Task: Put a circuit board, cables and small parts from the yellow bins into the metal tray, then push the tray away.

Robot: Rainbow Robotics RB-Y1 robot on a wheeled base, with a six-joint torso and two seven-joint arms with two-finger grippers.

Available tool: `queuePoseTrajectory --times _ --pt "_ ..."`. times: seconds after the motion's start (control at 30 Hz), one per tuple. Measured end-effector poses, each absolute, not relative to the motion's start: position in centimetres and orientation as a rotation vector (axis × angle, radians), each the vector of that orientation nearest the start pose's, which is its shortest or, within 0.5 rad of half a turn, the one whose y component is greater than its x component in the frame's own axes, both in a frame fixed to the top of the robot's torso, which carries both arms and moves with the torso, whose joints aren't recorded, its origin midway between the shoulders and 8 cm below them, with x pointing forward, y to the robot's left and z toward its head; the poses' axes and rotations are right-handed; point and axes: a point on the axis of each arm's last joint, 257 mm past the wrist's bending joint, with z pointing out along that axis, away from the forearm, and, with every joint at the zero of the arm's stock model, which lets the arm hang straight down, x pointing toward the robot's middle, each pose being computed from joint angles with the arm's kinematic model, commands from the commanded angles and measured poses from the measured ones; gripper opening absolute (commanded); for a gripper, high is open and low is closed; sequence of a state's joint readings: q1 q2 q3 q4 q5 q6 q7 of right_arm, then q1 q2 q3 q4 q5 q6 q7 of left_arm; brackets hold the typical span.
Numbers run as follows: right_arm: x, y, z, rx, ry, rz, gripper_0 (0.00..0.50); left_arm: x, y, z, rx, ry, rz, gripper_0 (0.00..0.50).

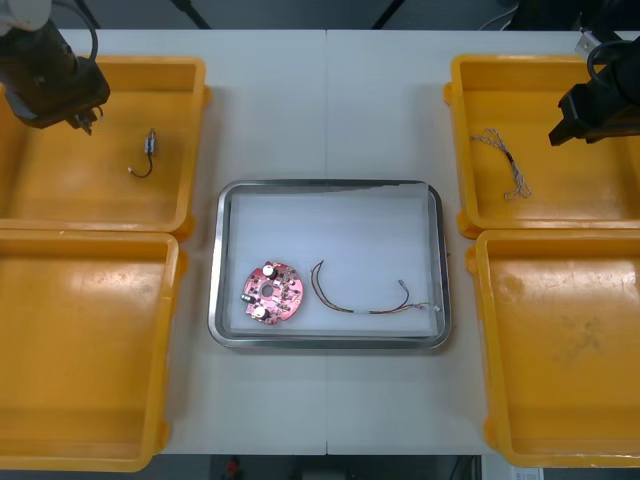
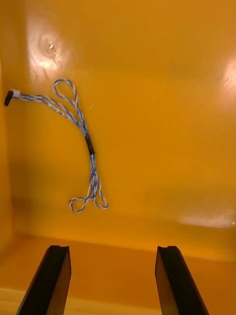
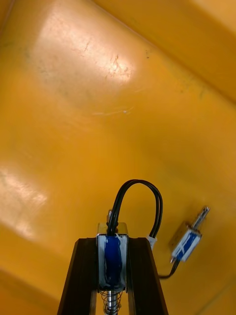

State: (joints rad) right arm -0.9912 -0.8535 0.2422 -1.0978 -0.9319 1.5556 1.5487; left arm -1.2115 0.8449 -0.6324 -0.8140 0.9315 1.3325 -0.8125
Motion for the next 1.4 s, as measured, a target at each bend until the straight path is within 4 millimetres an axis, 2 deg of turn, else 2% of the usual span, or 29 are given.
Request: queuePoseTrajectory --times 0.17,0.27,0.6,0.83,1.03,1.17,1.4 --pt "59.7 -35.9 -12.3 -0.258 2.625 0.030 0.500 60.0 37.9 -10.4 -0.754 2.568 0.016 0.000" --pt "60.7 -36.2 -13.1 -0.234 2.616 0.019 0.500 59.1 37.0 -9.7 -0.756 2.603 -0.010 0.000" --pt "62.8 -35.3 -16.4 -0.291 2.582 0.026 0.500 57.9 34.1 -8.2 -0.687 2.656 -0.068 0.000" --pt "63.2 -34.2 -17.8 -0.292 2.585 0.030 0.500 57.5 29.9 -6.6 -0.625 2.643 -0.132 0.000" --pt "63.2 -33.6 -18.6 -0.323 2.591 0.008 0.500 56.2 26.0 -5.3 -0.805 2.560 -0.241 0.000" --pt "63.1 -33.3 -19.1 -0.344 2.600 -0.011 0.500 54.6 24.1 -5.6 -0.876 2.542 -0.257 0.000" --pt "63.2 -32.9 -19.8 -0.376 2.597 -0.043 0.500 52.8 20.3 -7.5 -0.724 2.562 -0.253 0.000"
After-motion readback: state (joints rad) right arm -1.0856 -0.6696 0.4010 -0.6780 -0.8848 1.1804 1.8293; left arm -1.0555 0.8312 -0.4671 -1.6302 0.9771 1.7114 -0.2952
